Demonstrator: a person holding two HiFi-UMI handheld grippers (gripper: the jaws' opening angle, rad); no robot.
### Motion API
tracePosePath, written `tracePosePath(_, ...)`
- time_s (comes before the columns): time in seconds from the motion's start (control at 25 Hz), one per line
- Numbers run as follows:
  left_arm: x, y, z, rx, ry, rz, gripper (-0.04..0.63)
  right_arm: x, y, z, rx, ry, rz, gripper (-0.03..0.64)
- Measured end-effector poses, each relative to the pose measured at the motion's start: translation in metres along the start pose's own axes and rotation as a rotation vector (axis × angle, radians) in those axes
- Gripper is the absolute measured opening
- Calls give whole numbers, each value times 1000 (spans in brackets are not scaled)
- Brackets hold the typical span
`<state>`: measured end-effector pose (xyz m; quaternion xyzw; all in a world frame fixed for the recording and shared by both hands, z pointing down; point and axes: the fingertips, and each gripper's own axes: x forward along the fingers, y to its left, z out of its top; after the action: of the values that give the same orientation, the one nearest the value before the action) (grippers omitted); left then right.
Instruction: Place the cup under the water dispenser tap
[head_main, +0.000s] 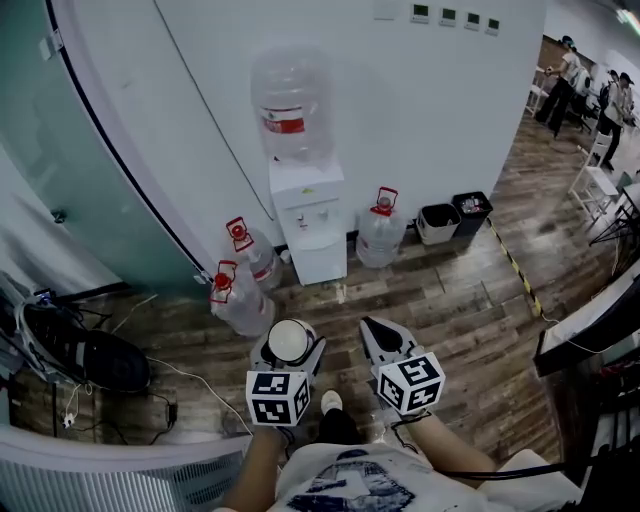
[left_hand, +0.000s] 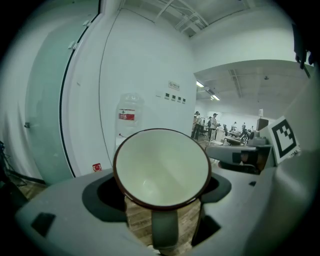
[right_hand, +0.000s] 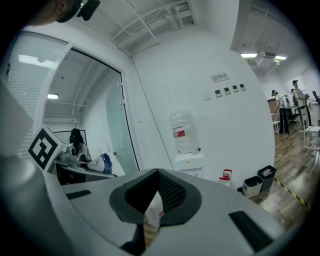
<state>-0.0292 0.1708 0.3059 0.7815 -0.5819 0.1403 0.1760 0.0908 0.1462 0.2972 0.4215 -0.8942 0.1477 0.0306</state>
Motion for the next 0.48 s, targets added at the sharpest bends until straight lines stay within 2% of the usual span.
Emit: tracePosePath(0.48,75,91,45,15,17,-28,440,125,-16,31,21,0,-23,20)
